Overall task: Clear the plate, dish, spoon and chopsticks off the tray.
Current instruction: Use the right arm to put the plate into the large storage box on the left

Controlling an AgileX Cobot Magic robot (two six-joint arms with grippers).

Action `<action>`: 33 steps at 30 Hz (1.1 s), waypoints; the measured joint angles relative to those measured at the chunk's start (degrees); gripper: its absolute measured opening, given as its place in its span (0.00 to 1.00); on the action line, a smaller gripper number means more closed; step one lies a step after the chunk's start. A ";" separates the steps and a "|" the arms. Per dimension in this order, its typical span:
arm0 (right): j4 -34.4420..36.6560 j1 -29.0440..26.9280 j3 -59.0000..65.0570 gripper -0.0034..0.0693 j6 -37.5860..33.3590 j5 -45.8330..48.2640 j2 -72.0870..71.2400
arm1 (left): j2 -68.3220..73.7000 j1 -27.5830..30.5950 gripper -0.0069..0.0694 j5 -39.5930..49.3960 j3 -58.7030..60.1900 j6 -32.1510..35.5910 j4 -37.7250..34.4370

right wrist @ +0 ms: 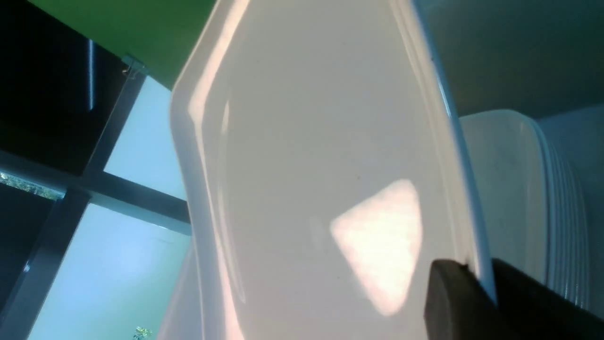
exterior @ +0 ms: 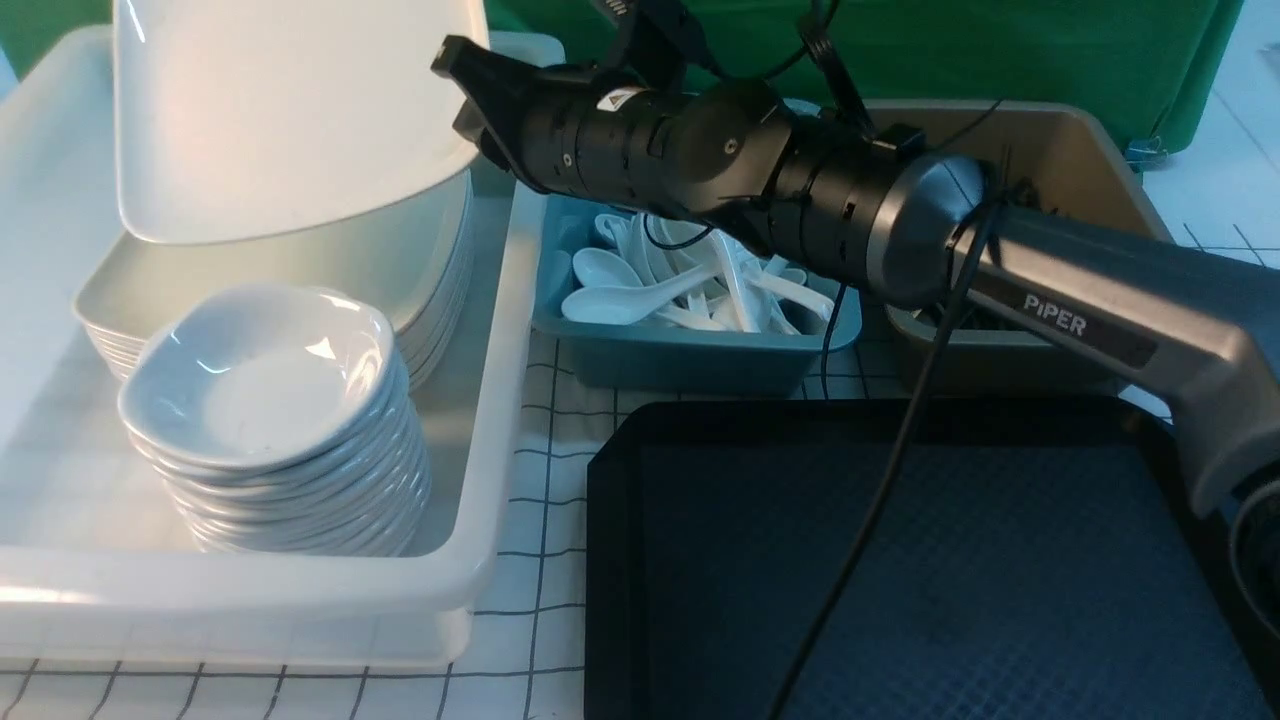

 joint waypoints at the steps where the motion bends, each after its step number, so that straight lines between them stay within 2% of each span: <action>1: 0.00 0.00 0.00 0.11 0.04 -0.02 0.08 | 0.00 0.00 0.09 -0.14 0.18 0.00 -0.21; 9: 0.00 0.00 0.00 0.18 0.39 1.69 0.62 | 0.00 0.00 0.09 -0.94 0.28 1.43 -1.48; 25: 0.00 0.00 -0.07 0.23 0.90 2.63 1.33 | 0.00 0.00 0.09 -1.27 0.28 2.80 -1.53; 29: 0.19 0.00 -0.07 0.31 2.22 1.95 1.33 | 0.00 0.00 0.09 -1.32 0.28 2.85 -1.53; 33: 0.31 0.00 -0.07 0.47 3.82 1.89 1.33 | 0.00 0.00 0.09 -1.32 0.28 2.87 -1.53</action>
